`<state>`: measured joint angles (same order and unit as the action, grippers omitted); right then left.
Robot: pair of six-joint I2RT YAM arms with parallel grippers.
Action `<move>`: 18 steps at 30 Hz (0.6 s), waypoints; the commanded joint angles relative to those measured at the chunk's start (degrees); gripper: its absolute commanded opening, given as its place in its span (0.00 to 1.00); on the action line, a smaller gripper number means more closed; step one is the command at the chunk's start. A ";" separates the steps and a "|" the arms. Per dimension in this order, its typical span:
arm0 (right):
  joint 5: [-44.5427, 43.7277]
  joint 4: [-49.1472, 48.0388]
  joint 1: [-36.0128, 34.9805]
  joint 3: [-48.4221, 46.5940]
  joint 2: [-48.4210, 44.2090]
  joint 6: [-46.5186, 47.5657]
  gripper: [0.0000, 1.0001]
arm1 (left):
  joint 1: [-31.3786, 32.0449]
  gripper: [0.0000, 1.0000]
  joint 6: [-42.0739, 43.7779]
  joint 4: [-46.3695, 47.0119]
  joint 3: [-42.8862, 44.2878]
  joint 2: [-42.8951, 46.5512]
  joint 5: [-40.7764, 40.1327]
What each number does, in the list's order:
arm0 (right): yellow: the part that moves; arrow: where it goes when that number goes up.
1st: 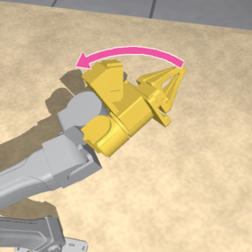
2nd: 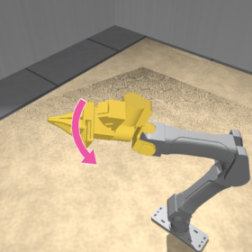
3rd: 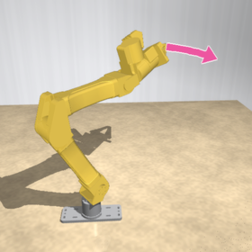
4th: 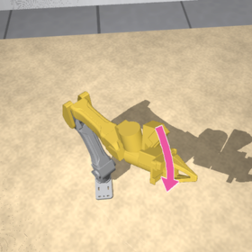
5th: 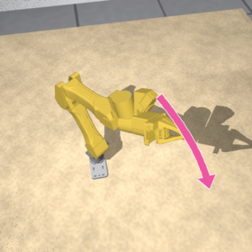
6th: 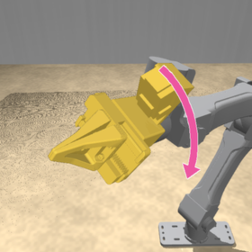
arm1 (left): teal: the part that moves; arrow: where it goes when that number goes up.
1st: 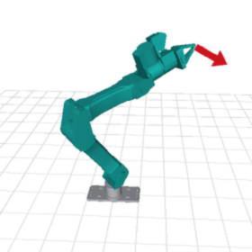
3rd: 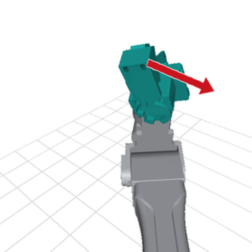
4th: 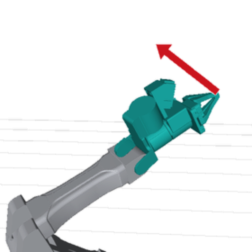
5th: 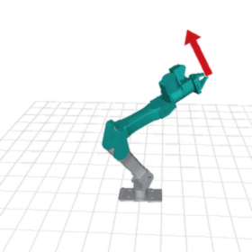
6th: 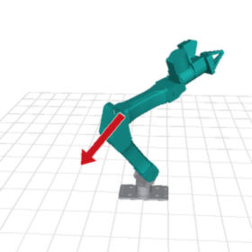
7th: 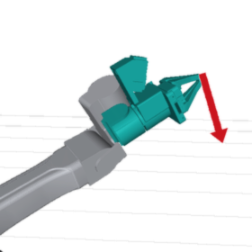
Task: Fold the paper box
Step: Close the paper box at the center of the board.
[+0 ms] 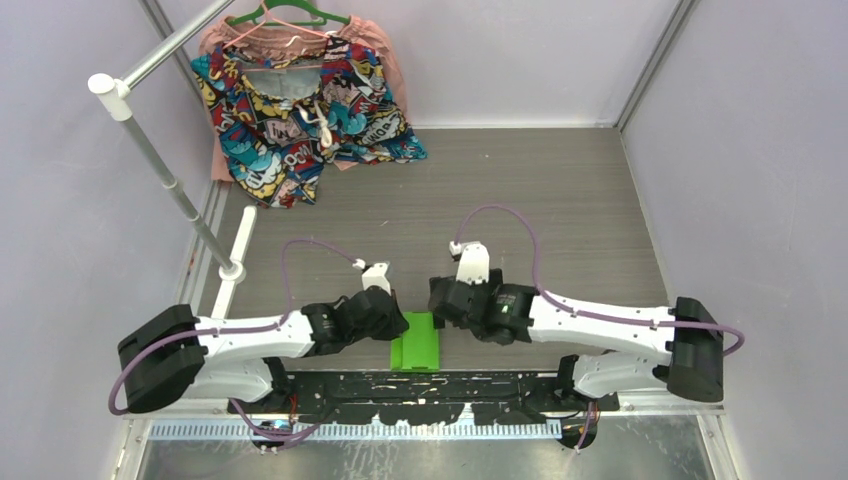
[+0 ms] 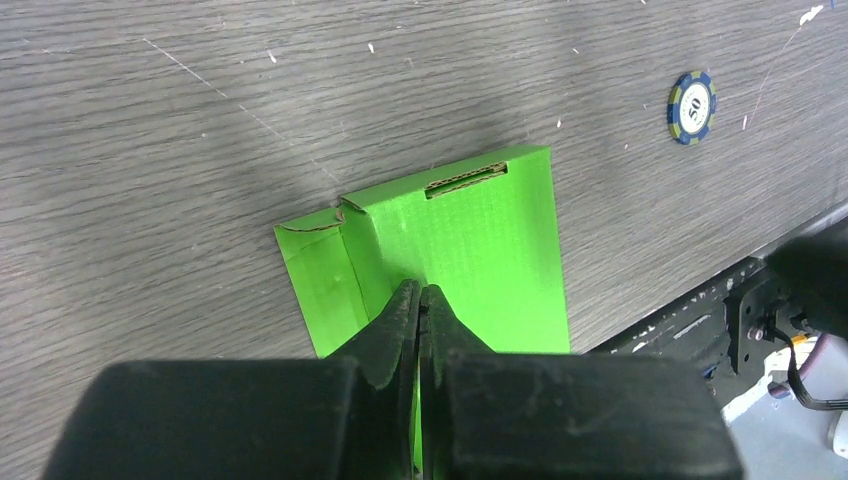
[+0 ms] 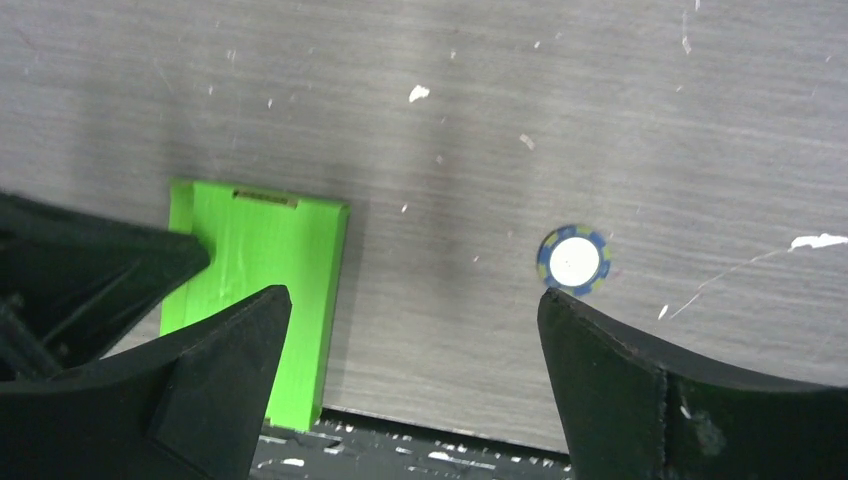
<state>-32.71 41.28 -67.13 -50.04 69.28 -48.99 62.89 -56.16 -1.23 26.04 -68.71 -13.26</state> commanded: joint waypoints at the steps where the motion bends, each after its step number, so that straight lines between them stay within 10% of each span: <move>1: -12.04 6.64 -8.61 -1.27 1.92 -15.45 1.00 | 0.16 0.00 0.56 -3.41 0.05 -3.02 -0.46; 11: -18.08 11.46 -19.49 -2.24 3.64 -42.25 1.00 | 0.17 0.00 -0.39 -4.07 0.91 -4.73 -0.26; 18: -27.87 28.14 -29.92 -20.61 26.49 -60.23 1.00 | 0.17 0.00 -1.68 -4.43 -0.39 -4.75 -1.28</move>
<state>-51.90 60.16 -93.62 -61.56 85.76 -95.31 62.92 -57.74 -0.14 27.68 -71.66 -12.88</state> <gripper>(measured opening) 0.996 0.005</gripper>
